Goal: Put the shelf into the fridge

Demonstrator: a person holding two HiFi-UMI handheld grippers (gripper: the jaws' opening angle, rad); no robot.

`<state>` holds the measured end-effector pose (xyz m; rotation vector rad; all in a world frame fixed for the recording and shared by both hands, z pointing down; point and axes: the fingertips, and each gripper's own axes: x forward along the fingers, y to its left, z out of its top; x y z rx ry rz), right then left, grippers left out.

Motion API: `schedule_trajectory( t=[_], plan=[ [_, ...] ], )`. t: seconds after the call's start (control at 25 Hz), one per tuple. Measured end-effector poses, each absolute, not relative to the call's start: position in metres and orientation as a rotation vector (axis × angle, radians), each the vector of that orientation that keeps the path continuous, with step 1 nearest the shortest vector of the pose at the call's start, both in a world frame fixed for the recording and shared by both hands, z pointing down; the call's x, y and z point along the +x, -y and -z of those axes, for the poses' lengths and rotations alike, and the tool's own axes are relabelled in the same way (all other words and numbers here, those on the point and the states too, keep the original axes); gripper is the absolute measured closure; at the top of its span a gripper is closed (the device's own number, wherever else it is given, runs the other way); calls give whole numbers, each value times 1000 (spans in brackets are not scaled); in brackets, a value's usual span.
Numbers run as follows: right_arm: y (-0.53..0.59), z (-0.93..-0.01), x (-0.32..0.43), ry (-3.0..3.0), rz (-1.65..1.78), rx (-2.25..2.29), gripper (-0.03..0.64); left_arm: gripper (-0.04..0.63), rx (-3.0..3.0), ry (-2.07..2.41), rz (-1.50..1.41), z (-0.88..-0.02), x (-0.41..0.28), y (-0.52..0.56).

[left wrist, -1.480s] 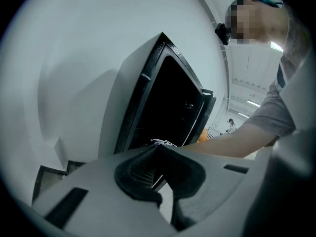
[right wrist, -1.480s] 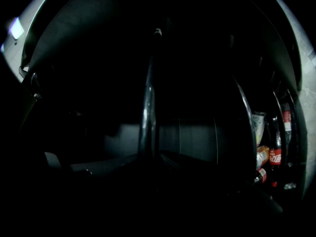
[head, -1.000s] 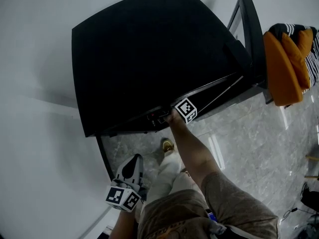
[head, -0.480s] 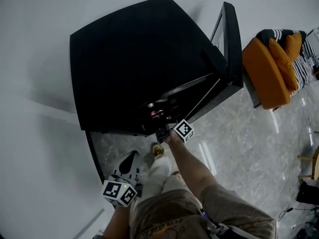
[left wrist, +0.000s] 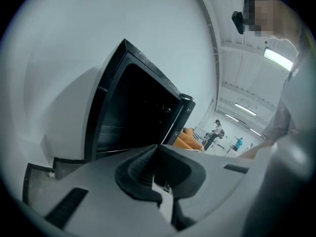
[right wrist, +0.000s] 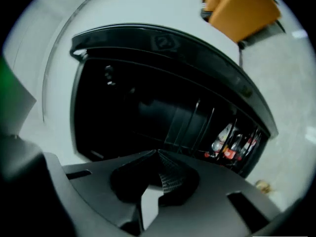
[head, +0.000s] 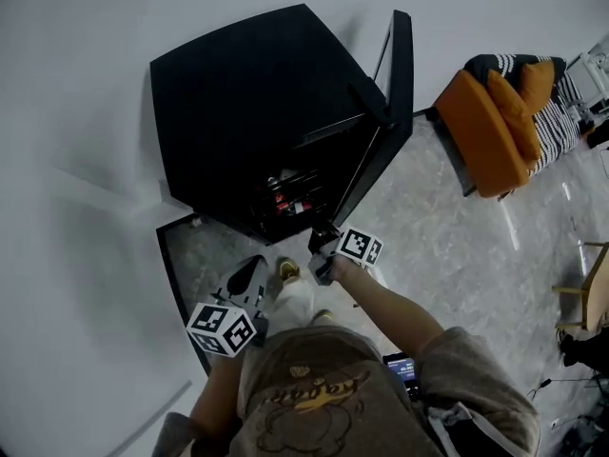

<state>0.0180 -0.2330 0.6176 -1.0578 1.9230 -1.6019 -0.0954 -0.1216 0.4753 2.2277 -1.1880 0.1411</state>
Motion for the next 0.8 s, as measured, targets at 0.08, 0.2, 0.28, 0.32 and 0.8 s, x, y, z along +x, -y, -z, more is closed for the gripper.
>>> schedule_trajectory(
  t=[0.08,0.2,0.28,0.32,0.8],
  plan=[
    [215,-590,25,-2023,1571,-1077,594,592,2227,1145,-160,-467,-86,116],
    [190,-549,39,-2125,1517,-1072,594,592,2245,1065,-179,-454,-69,106],
    [171,-524,44,-2232,1477,-1058,594,592,2266,1014,-181,-446,-58,100],
    [163,-512,45,-2303,1443,-1051,594,592,2279,992,-180,-441,-53,98],
    [59,-372,25,-2990,523,-724,592,592,2512,872,-192,-384,-20,79]
  ],
)
